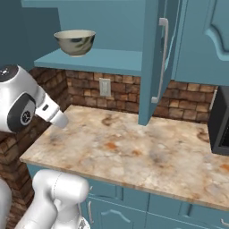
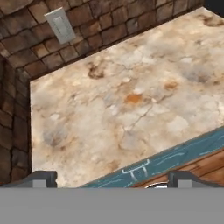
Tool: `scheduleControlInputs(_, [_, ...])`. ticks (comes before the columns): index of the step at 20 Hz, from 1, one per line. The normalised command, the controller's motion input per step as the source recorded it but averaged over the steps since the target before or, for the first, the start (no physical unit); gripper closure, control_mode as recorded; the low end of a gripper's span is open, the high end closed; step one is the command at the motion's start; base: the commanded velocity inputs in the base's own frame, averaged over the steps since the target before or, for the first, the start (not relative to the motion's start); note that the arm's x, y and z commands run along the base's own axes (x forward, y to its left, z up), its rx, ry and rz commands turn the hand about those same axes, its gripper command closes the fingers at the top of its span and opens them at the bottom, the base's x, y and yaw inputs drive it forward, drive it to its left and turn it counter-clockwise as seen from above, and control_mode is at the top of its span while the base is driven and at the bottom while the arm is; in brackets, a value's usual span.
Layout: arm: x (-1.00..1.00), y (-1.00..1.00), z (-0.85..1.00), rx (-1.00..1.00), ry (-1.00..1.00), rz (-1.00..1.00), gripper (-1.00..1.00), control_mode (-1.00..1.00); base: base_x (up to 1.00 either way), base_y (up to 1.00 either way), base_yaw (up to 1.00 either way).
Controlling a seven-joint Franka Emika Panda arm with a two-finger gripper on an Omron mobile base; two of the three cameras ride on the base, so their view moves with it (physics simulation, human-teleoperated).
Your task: Pick up the bowls from the cabinet and place each bowl in front of a stool on the dining counter.
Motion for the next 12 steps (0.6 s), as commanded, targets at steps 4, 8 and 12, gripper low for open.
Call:
scheduleControlInputs(4, [0.11, 0.05, 0.48, 0.04, -0.03, -0.33, -1.0, -1.0, 0.0, 0.0, 0.0])
scheduleControlInputs(8, [0.06, -0.02, 0.4, 0.35, -0.06, -0.22, -1.0, -1.0, 0.0, 0.0, 0.0])
scheduleControlInputs(12, [0.21, 0.0, 0.19, 0.4, -0.02, -0.27, -1.0, -1.0, 0.0, 0.0, 0.0])
